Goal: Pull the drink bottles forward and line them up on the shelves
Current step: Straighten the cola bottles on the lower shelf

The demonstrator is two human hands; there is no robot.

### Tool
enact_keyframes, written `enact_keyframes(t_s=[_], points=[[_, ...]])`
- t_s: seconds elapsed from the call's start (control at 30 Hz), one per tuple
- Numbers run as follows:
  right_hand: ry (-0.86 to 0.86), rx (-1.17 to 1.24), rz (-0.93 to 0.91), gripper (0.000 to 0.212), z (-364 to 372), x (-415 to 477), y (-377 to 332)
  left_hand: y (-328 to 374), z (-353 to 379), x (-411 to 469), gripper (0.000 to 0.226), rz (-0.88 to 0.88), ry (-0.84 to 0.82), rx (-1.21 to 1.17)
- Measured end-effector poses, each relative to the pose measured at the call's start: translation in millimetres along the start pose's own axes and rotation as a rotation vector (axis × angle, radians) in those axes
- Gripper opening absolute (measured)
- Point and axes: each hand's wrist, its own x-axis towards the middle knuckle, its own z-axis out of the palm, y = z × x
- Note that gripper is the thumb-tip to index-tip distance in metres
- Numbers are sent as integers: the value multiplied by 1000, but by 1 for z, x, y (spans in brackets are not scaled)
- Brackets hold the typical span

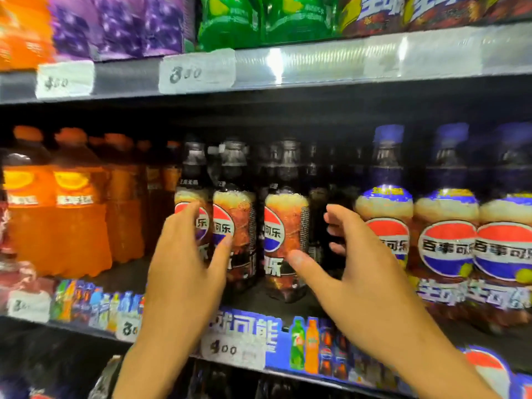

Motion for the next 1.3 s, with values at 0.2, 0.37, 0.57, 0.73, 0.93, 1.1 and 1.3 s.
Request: enact_keyframes(t_s=[0.2, 0.37, 0.57, 0.73, 0.93, 1.1, 1.3], points=[[86, -163, 182, 105, 62, 7, 4, -50, 3, 20, 61, 42, 32, -111], [101, -169, 263, 93, 63, 12, 11, -93, 4, 52, 96, -277, -451, -443], [-17, 36, 319, 72, 45, 16, 14, -108, 13, 61, 74, -262, -594, -619], [-120, 112, 296, 64, 36, 15, 16, -108, 9, 59, 76, -238, -708, -705], [-213, 181, 300, 66, 35, 16, 20, -103, 9, 53, 76, -198, -652, -643], [219, -268, -26, 67, 32, 19, -17, -101, 2, 65, 70, -178, -691, -783], [273, -462, -157, 37, 40, 82, -93, -88, -4, 102, 47, -150, -579, -928]])
